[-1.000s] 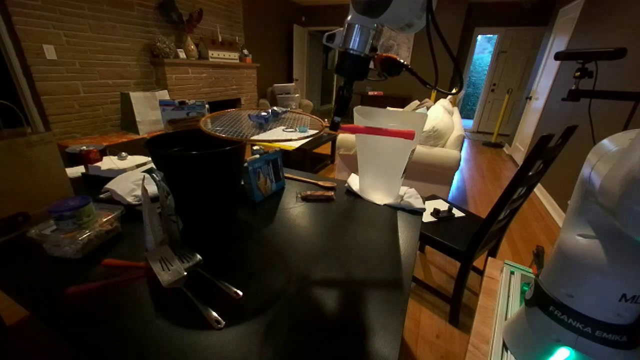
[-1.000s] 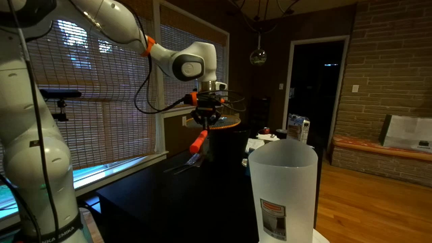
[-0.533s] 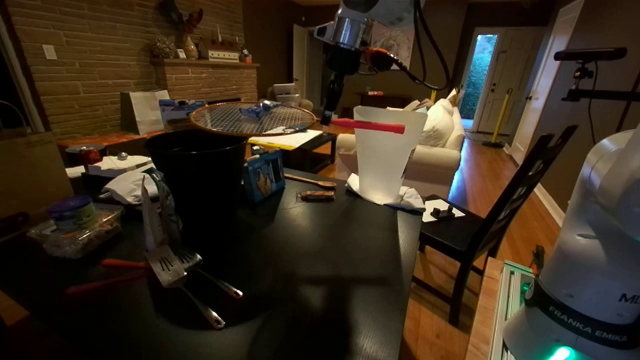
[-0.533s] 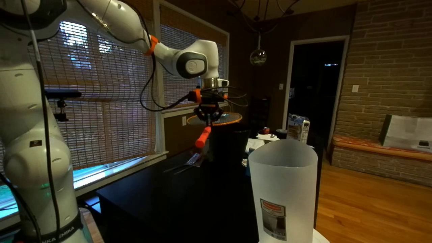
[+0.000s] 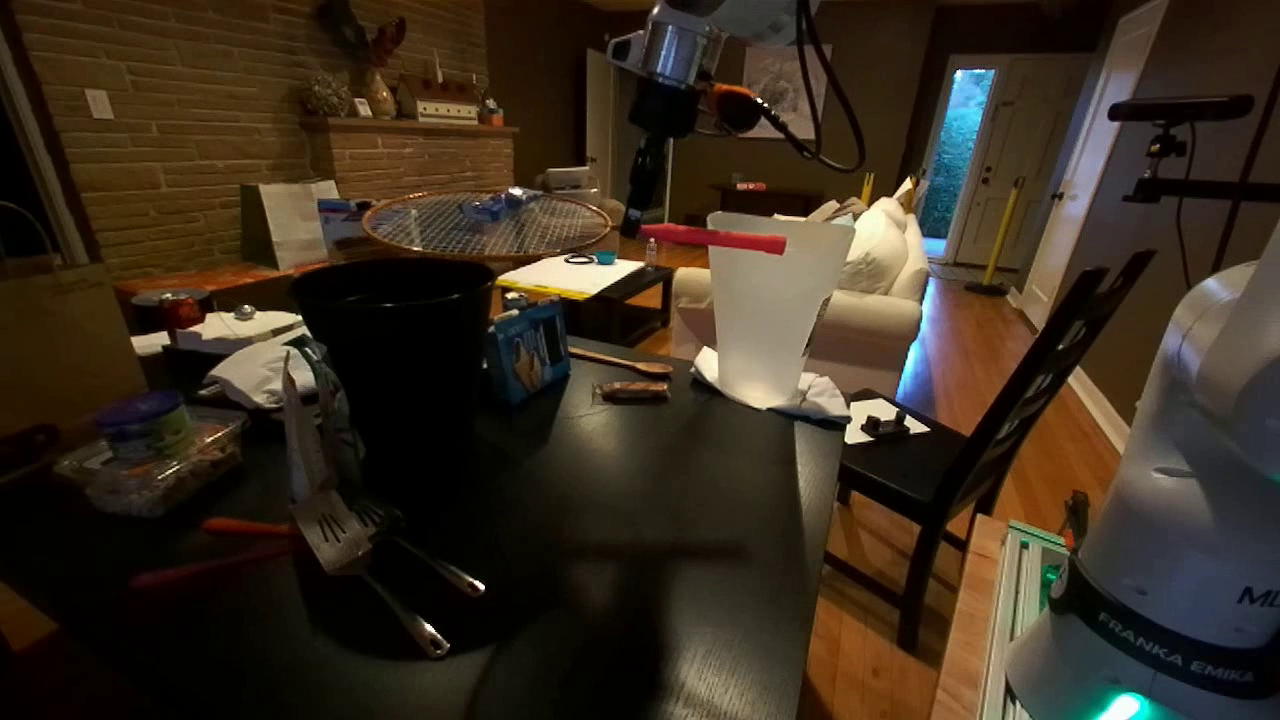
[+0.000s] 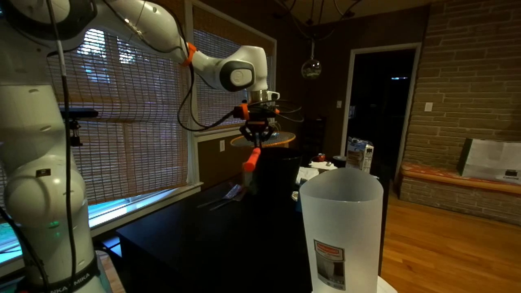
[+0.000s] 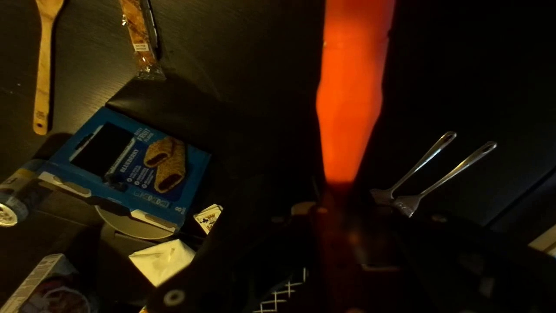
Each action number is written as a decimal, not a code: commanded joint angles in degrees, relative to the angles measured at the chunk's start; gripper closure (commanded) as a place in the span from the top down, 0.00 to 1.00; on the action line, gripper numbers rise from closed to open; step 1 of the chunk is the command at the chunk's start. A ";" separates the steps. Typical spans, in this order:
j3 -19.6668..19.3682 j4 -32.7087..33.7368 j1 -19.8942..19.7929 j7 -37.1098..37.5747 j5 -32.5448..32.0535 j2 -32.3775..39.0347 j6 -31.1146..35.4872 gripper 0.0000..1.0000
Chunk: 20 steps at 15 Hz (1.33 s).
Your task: Put the chocolate bar inside the trash can using the racket
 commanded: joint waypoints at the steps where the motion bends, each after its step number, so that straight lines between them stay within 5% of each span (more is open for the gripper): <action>1: 1.06 5.13 -0.52 2.97 -1.96 3.73 -0.15 0.04; 20: 3.91 16.50 -0.71 18.82 -14.11 16.32 10.50 0.04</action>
